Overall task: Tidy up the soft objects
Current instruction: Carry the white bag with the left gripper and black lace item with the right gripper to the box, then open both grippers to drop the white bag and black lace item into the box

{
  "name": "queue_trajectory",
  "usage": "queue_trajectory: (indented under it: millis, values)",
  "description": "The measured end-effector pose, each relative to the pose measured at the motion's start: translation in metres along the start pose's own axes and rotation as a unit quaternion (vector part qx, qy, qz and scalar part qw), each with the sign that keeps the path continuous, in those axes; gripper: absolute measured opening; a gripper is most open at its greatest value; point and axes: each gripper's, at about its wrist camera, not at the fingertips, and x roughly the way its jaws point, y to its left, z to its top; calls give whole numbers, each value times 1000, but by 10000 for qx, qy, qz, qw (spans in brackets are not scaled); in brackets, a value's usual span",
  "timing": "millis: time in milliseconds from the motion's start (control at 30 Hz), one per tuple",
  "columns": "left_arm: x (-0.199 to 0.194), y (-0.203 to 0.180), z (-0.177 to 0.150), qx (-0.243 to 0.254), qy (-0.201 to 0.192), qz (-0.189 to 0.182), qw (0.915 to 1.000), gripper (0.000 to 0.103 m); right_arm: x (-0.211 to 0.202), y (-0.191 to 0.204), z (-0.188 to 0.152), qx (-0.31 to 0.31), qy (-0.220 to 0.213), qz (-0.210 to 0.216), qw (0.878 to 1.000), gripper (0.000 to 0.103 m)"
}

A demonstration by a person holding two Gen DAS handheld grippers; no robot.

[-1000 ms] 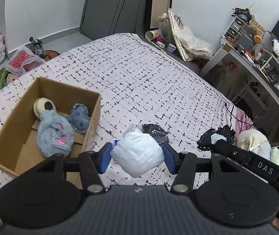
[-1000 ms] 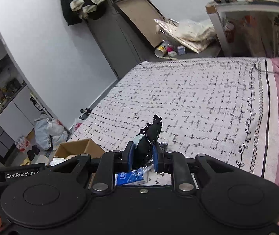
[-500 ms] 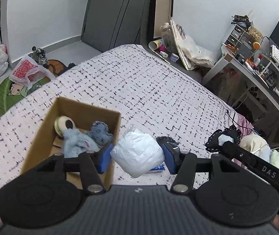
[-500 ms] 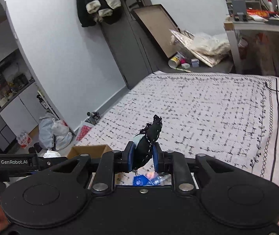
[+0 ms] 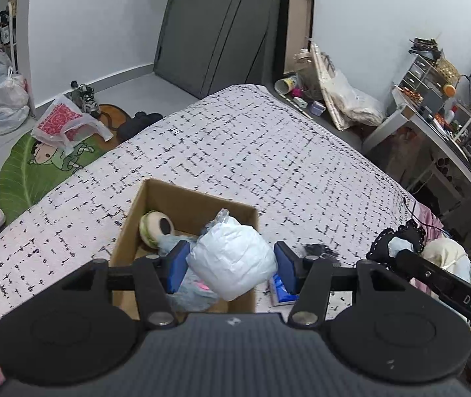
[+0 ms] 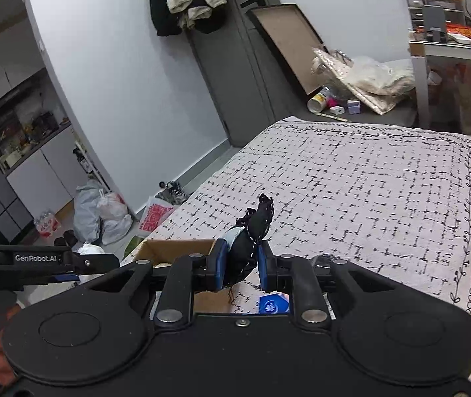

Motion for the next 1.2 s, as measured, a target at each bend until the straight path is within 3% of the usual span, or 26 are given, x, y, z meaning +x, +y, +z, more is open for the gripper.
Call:
queue_trajectory:
  millis: [433,667,900,1067,1200]
  values:
    - [26,49,0,-342,276,23,9990,55,30,34,-6,-215,175,25,9996,20]
    - [46,67,-2,-460,519,29,9976,55,47,52,-12,-397,479,64,9980,20]
    - [60,78,-2,-476,727,12,9962,64,59,70,-20,-555,807,154,9951,20]
    - [61,85,-1,-539,728,3,9959,65,62,80,-27,-674,1020,214,9923,20]
    - [61,89,-2,-565,733,51,9957,65,62,87,-30,-691,1124,313,9908,27]
